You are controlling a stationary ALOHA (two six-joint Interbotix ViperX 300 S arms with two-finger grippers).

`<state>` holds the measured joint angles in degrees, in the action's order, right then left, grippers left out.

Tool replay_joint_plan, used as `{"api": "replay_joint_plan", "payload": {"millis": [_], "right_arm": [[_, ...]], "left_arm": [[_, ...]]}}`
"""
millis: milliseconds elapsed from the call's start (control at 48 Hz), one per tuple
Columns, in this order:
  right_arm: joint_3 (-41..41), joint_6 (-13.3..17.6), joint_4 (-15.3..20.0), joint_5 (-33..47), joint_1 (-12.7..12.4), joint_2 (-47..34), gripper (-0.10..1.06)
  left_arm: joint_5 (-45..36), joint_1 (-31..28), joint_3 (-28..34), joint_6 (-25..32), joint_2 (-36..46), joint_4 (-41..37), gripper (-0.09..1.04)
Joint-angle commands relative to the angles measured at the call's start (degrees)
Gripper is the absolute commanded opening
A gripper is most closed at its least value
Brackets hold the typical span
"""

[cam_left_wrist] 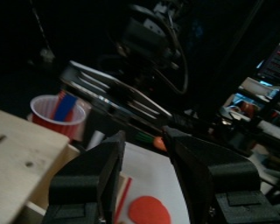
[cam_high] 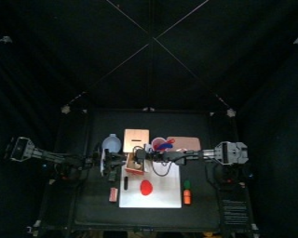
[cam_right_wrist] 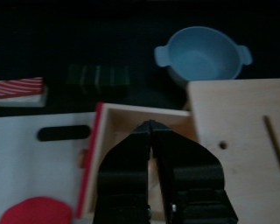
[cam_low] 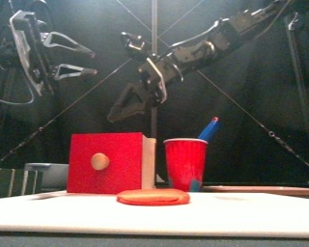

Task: Get the cutter from the drawer then cut the dough then place the extra dough in the bowl
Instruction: Place the cutter on the board

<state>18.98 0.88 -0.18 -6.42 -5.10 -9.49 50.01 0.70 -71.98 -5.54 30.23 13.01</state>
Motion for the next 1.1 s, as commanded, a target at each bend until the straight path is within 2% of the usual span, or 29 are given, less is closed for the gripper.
{"api": "replay_joint_plan", "payload": {"millis": [21, 62, 125, 333, 583, 708, 917, 1104], "right_arm": [[-1.32, -0.18, 1.93, -1.32, -0.35, 1.85, 0.67], [-1.32, -0.18, 2.02, -1.49, -0.44, 1.58, 0.73], [-1.41, -0.18, 2.11, -1.67, -0.44, 0.88, 0.76], [-2.2, -0.26, 1.85, -4.83, -0.79, -1.67, 0.76], [-3.25, -0.26, -0.97, -5.8, -1.58, -5.1, 0.76], [-4.04, -0.26, -1.32, -6.94, -1.67, -5.19, 0.7], [-4.39, -0.26, -1.41, -7.56, -1.32, -4.31, 0.45], [-3.25, -0.35, -1.41, -7.47, -1.14, 3.52, 0.44]], "left_arm": [[0.62, -1.67, 0.62, 1.76, 0.88, -0.88, 0.78], [0.62, -2.02, 0.7, 2.29, 1.05, -1.14, 0.78], [0.62, -2.37, 0.53, 2.64, 1.23, -1.93, 0.78], [0.62, -2.72, 0.0, 2.81, 1.23, -2.64, 0.78], [0.62, -2.9, -0.53, 2.64, 1.32, -2.81, 0.78], [0.62, -2.81, -0.7, 2.64, 1.23, -2.81, 0.78], [0.62, -2.81, -1.05, 2.46, 1.23, -2.64, 0.78], [0.62, -3.08, -1.49, 2.64, 2.81, -2.64, 0.78]]}}
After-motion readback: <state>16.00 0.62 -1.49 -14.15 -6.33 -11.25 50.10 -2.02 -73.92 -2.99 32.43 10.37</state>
